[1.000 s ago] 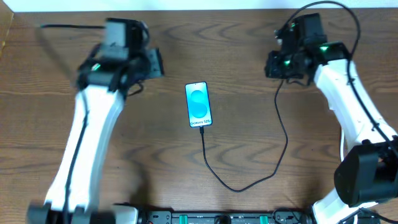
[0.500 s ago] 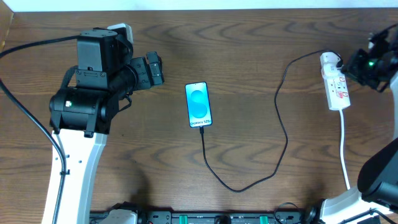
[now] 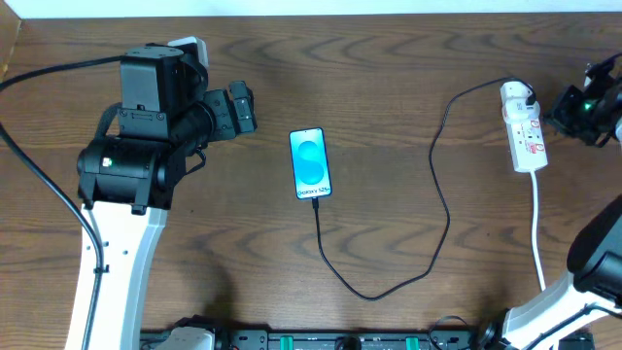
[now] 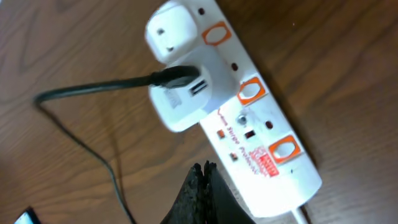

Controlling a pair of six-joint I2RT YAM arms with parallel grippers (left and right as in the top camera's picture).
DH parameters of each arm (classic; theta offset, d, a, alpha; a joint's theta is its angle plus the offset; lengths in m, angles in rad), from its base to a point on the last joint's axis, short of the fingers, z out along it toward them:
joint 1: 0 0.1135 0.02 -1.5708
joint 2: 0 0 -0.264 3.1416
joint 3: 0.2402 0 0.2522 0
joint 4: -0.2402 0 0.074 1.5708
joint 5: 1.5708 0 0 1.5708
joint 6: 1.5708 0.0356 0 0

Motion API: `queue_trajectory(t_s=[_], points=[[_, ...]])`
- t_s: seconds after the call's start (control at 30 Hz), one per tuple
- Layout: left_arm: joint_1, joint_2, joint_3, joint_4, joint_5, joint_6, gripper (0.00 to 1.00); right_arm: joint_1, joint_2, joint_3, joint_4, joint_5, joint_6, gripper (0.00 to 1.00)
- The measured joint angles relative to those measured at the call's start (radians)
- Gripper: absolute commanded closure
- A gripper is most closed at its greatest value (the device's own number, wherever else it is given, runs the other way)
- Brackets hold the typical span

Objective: Plug charger to phone and switch on socket

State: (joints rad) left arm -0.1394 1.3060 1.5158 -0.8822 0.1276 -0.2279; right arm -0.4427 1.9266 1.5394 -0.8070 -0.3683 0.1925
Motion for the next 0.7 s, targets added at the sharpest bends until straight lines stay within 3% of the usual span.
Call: queue_trajectory(t_s=[0.7], points=[[0.0,0.0,0.0,0.0,0.0,0.0,0.01,-0.038,0.2,0.0,0.225,-0.026,0.0,0.99]])
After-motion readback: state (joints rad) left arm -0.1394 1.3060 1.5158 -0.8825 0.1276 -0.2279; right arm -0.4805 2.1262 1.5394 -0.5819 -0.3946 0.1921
